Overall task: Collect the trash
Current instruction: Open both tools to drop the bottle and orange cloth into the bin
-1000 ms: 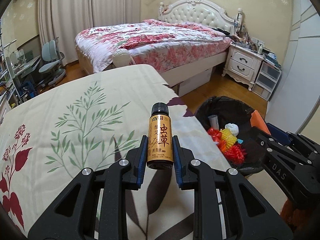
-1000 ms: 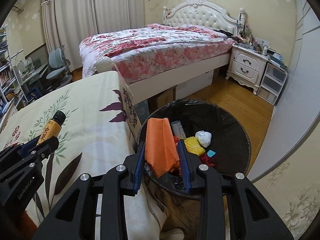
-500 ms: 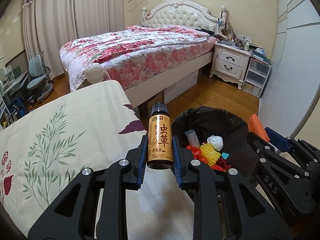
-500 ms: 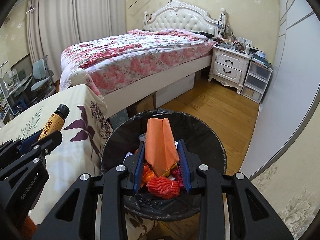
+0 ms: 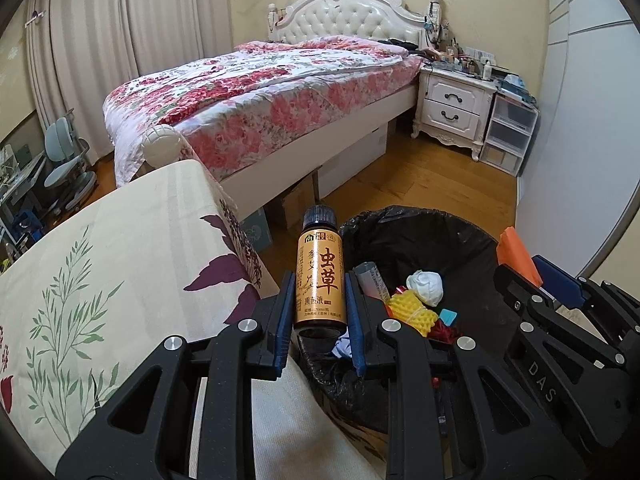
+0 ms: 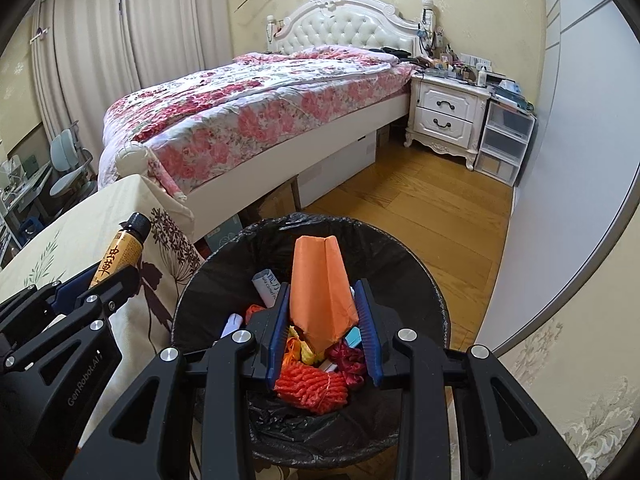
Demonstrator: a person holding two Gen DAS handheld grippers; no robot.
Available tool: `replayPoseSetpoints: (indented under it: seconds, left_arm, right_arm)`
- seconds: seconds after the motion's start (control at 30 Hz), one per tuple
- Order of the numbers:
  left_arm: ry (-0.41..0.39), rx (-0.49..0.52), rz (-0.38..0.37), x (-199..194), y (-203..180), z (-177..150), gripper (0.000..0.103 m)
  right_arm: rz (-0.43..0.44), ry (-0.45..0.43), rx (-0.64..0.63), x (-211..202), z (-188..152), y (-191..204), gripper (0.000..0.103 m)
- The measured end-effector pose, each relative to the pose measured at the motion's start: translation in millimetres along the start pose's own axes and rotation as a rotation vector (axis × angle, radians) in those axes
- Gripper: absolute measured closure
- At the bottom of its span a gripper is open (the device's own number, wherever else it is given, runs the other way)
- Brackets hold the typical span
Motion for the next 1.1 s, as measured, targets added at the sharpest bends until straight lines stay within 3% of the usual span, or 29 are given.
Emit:
replayPoseSetpoints:
  seconds: [0.67, 0.8, 0.9, 1.1]
  left_arm:
    - [0.066, 0.026, -0.011, 30, -13, 8, 0.078]
    - [0.061, 0.024, -0.014, 29, -12, 10, 0.058]
    - [0.058, 0.025, -0.015, 28, -13, 10, 0.054]
    - [0.035, -0.011, -0.010, 21, -4, 11, 0.029]
  right_arm:
    - [-0.009, 0.029, 0.032, 16, 6, -12, 0.069]
    - [-0.014, 0.029, 0.034, 18, 8, -13, 0.066]
    - [-0.022, 0.024, 0.036, 17, 7, -14, 0.060]
    - [-0.042, 0.004, 0.045, 9, 7, -18, 0.048]
Point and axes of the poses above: each gripper's, at about its wrist camera, not at the fingertips, and x roughly the way its jaws point, y to its left, z to its top, the point moved 6 cm from there along x, roughly the way its jaws point, and after that the axes turned 13 degrees about y, right-handed, at the moved point
